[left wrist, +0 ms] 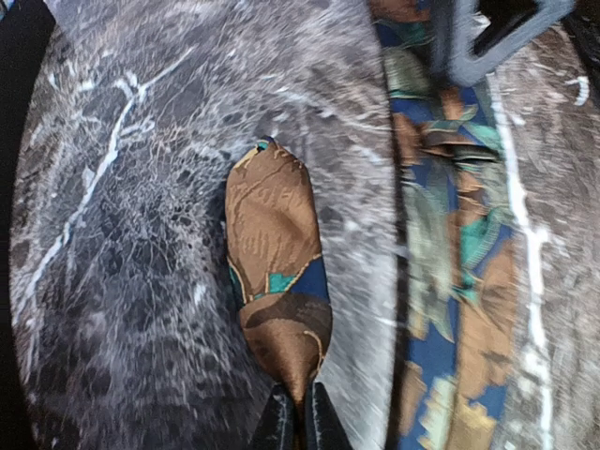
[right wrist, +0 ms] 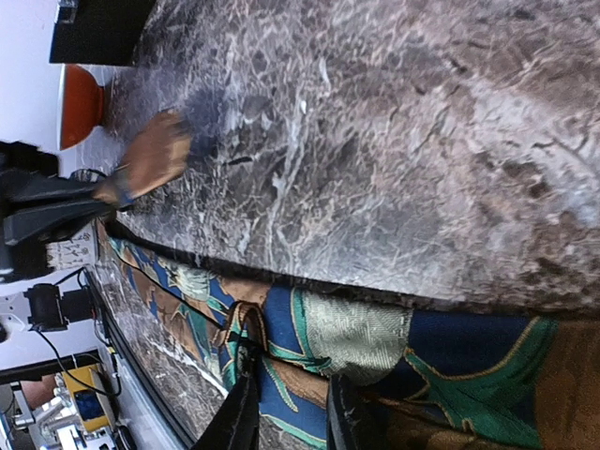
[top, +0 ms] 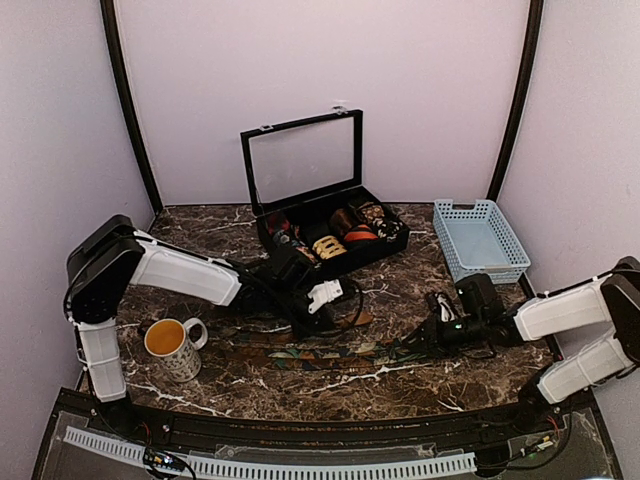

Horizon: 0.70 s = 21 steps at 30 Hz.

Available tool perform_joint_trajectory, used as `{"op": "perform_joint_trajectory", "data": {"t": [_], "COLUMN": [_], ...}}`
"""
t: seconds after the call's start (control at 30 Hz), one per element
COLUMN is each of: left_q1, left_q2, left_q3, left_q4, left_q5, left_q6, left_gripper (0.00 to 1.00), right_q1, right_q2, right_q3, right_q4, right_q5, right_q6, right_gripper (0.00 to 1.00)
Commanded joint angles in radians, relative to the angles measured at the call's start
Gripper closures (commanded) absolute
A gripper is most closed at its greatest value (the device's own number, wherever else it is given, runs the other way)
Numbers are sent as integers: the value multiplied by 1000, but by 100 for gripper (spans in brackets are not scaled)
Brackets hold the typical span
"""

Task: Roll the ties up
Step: Pick up the tie from the center of the board, then tie the tie at the center of the board.

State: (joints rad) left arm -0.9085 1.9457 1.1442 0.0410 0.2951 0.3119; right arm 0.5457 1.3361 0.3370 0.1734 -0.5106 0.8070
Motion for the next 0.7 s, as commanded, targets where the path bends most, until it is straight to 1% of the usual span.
{"op": "perform_joint_trajectory", "data": {"t": [0.0, 0.07, 0.2, 0.27, 0.4, 0.67], "left_q1": [-30, -47, -95, -108, -129, -142], "left_q2": [-171, -196, -192, -180, -140, -72], "left_q3": [-63, -67, -43, -31, -8, 18], "left_q4": [-67, -104, -148, -158, -169, -175], "left_q5": [32, 37, 18, 8, 2, -3], "left_q6": [51, 44, 20, 3, -16, -42], "left_gripper": [100, 100, 100, 100, 100, 100], "right_q1": [24, 25, 15, 2, -17, -31], "right_q2": [34, 29, -31, -69, -111, -60], "right_q3": [-9, 0, 22, 35, 36, 15], "right_q4": [85, 69, -3, -39, -71, -39], "right_q5": [16, 18, 52, 63, 63, 18], "right_q6": [12, 1, -29, -40, -51, -57], "right_gripper": [74, 73, 62, 59, 57, 57]}}
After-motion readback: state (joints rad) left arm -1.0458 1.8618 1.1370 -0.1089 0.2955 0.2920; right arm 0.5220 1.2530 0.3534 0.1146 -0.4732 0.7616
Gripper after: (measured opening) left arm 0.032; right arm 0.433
